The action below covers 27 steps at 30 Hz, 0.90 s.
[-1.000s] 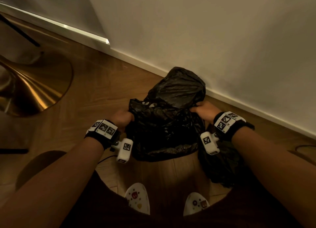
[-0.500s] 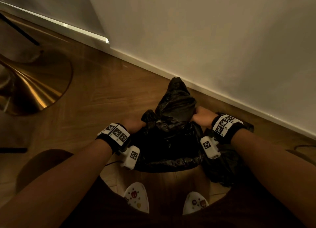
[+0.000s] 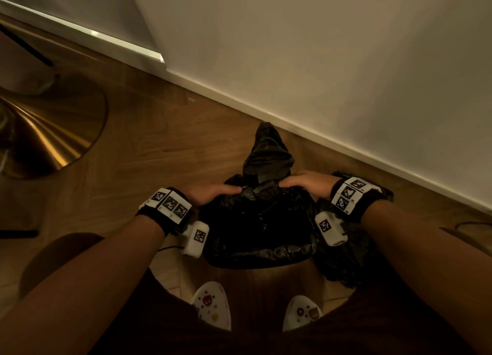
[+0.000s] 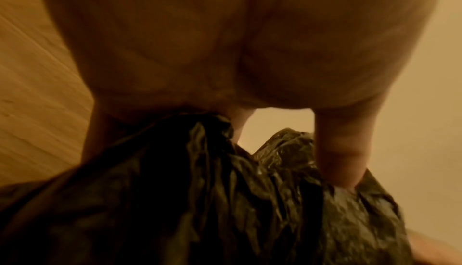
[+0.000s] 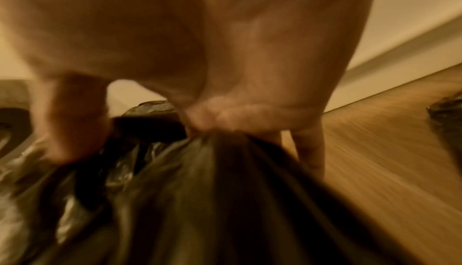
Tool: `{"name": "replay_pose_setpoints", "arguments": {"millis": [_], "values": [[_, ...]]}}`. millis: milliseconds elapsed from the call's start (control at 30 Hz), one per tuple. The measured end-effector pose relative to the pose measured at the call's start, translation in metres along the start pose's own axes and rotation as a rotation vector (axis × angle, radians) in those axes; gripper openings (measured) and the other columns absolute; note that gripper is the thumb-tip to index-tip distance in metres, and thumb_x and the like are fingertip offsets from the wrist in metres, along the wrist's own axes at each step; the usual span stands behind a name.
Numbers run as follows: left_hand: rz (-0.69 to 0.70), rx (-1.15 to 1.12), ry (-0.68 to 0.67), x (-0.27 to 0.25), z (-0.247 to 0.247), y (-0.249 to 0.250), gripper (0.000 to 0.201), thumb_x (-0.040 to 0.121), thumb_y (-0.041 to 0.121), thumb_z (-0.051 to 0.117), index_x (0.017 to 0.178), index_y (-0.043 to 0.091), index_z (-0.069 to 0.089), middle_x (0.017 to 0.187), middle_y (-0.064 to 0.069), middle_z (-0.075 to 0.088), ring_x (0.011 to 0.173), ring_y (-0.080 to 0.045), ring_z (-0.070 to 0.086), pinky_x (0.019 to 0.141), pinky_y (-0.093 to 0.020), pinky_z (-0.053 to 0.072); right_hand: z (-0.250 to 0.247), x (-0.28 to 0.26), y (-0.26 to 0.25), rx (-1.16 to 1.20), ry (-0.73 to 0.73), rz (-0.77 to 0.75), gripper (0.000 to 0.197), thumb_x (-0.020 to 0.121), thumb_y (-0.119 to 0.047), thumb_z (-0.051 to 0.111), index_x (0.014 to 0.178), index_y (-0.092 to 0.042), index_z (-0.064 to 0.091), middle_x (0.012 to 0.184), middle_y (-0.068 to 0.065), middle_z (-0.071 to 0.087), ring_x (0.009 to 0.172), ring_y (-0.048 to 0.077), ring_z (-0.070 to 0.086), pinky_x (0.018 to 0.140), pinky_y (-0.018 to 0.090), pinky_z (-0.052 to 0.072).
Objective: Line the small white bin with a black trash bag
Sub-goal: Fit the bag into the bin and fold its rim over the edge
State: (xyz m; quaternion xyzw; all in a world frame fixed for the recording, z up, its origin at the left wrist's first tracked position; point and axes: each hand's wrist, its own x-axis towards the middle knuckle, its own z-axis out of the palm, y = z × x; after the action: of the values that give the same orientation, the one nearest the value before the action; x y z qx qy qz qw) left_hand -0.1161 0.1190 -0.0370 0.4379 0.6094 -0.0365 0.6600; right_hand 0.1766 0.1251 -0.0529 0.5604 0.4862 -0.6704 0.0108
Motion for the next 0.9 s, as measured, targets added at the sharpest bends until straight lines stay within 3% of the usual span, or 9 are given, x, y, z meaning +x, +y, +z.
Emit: {"name": "replay_pose_setpoints", "arguments": {"millis": [133,200,300,467,533,633,733,833,900], "values": [[0.030,0.309,0.112,0.003,0.004,0.001,0.043,0.088,0.056,0.060,0.100,0.019,0.077,0.102,0.001,0.074,0.094,-0.017,0.067,0.092,-0.032,0.051,0.002,0.001,-0.006,-0.254,0.019,0.006,0.066,0.072,-0.079,0.057,0.112,-0.029,0.073,0.110,-0.009,0.072,0.101,0.011,0.067,0.098,0.028,0.048],[0.015,0.363,0.167,0.006,0.010,0.005,0.045,0.093,0.051,0.054,0.104,0.013,0.076,0.101,-0.003,0.072,0.088,-0.016,0.065,0.083,-0.028,0.048,0.003,0.004,-0.008,-0.303,0.146,0.005,0.039,0.084,-0.069,0.056,0.082,-0.034,0.074,0.078,-0.021,0.070,0.078,0.000,0.063,0.079,0.021,0.048],[0.021,0.403,0.182,0.009,0.015,0.010,0.041,0.095,0.042,0.054,0.100,0.007,0.075,0.098,-0.009,0.071,0.088,-0.022,0.064,0.079,-0.029,0.047,0.000,0.008,-0.007,-0.360,0.250,-0.045,0.049,0.093,-0.043,0.062,0.047,-0.027,0.062,0.044,-0.016,0.056,0.052,0.003,0.052,0.063,0.023,0.040],[-0.018,0.441,0.188,0.016,0.018,0.016,0.030,0.093,0.029,0.058,0.072,0.008,0.060,0.070,-0.006,0.054,0.063,-0.018,0.050,0.055,-0.027,0.035,-0.002,0.014,-0.006,-0.554,0.216,-0.056,0.028,0.087,-0.040,0.069,0.098,-0.015,0.064,0.091,-0.003,0.062,0.085,0.016,0.060,0.078,0.026,0.046],[-0.040,0.441,0.177,0.017,0.019,0.017,0.028,0.091,0.027,0.059,0.069,0.010,0.058,0.068,-0.004,0.053,0.061,-0.017,0.050,0.053,-0.027,0.036,0.001,0.013,-0.009,-0.568,0.170,-0.076,0.028,0.091,-0.041,0.064,0.103,-0.016,0.066,0.097,-0.003,0.063,0.092,0.017,0.062,0.083,0.028,0.047],[-0.061,0.448,0.179,0.018,0.019,0.014,0.025,0.090,0.025,0.061,0.069,0.011,0.060,0.070,-0.004,0.057,0.064,-0.016,0.053,0.054,-0.025,0.039,0.002,0.009,-0.014,-0.298,0.000,0.105,0.053,0.095,-0.062,0.042,0.104,-0.019,0.072,0.103,0.001,0.070,0.101,0.023,0.064,0.093,0.035,0.049],[-0.057,0.488,0.157,0.017,0.020,0.011,0.023,0.092,0.024,0.058,0.087,0.004,0.068,0.084,-0.010,0.061,0.079,-0.023,0.057,0.068,-0.030,0.043,0.004,0.003,-0.020,-0.255,-0.150,0.169,0.089,0.070,-0.093,0.035,0.114,-0.024,0.071,0.116,-0.002,0.071,0.110,0.019,0.065,0.105,0.038,0.045],[-0.018,0.497,0.187,0.015,0.023,0.011,0.024,0.092,0.026,0.058,0.096,0.006,0.070,0.087,-0.006,0.061,0.081,-0.020,0.056,0.070,-0.029,0.043,0.014,0.000,-0.027,-0.466,-0.153,0.145,0.096,0.071,-0.092,0.039,0.140,-0.026,0.052,0.147,-0.002,0.050,0.131,0.017,0.049,0.114,0.033,0.034],[-0.003,0.431,0.119,0.012,0.027,0.014,0.021,0.092,0.028,0.060,0.089,0.009,0.069,0.081,-0.003,0.063,0.073,-0.016,0.058,0.063,-0.026,0.043,0.018,0.005,-0.027,-0.565,-0.143,0.207,0.091,0.081,-0.082,0.044,0.146,-0.019,0.043,0.146,0.002,0.047,0.133,0.021,0.047,0.107,0.028,0.036]]}}
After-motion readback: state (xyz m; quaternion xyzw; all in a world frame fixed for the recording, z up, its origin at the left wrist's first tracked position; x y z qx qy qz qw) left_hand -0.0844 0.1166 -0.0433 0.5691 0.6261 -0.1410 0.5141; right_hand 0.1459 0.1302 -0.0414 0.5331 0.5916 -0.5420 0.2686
